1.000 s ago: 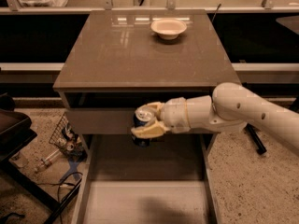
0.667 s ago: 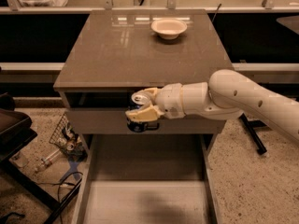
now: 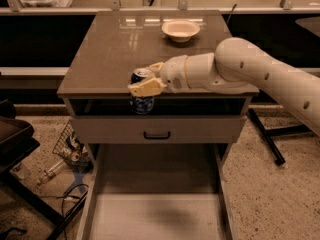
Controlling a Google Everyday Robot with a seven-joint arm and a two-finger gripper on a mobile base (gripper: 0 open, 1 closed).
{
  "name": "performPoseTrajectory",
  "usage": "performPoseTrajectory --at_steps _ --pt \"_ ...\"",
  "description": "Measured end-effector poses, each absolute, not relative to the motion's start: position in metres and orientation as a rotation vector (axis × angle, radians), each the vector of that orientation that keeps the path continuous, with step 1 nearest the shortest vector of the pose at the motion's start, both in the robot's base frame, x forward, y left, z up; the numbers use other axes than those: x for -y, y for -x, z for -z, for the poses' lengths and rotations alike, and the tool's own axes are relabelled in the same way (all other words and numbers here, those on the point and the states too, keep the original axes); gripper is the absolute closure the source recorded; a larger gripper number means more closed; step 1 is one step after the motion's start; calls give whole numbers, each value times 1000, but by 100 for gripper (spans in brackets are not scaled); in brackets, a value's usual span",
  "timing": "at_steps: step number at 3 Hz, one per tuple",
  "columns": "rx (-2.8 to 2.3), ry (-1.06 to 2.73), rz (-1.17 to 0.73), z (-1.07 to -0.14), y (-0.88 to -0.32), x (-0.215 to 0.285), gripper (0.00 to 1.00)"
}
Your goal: Pick pepsi can from middle drawer and place on counter
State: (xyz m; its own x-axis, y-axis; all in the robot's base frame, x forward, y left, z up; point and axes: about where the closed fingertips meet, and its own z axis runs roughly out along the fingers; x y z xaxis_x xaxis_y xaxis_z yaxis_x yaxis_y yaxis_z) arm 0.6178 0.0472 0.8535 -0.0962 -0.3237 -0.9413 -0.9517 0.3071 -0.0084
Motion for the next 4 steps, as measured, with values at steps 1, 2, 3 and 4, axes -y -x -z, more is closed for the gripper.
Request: performPoseTrajectory --at_steps 1,2,3,4 --pt "-1629 1177 -814 -858 -637 -51 100" --pt "-1653 1186 -788 -868 -654 -54 100" --pt "-1710 1194 -708 -894 -667 -50 100" --pt "-1753 1191 -599 -935 -659 -44 100"
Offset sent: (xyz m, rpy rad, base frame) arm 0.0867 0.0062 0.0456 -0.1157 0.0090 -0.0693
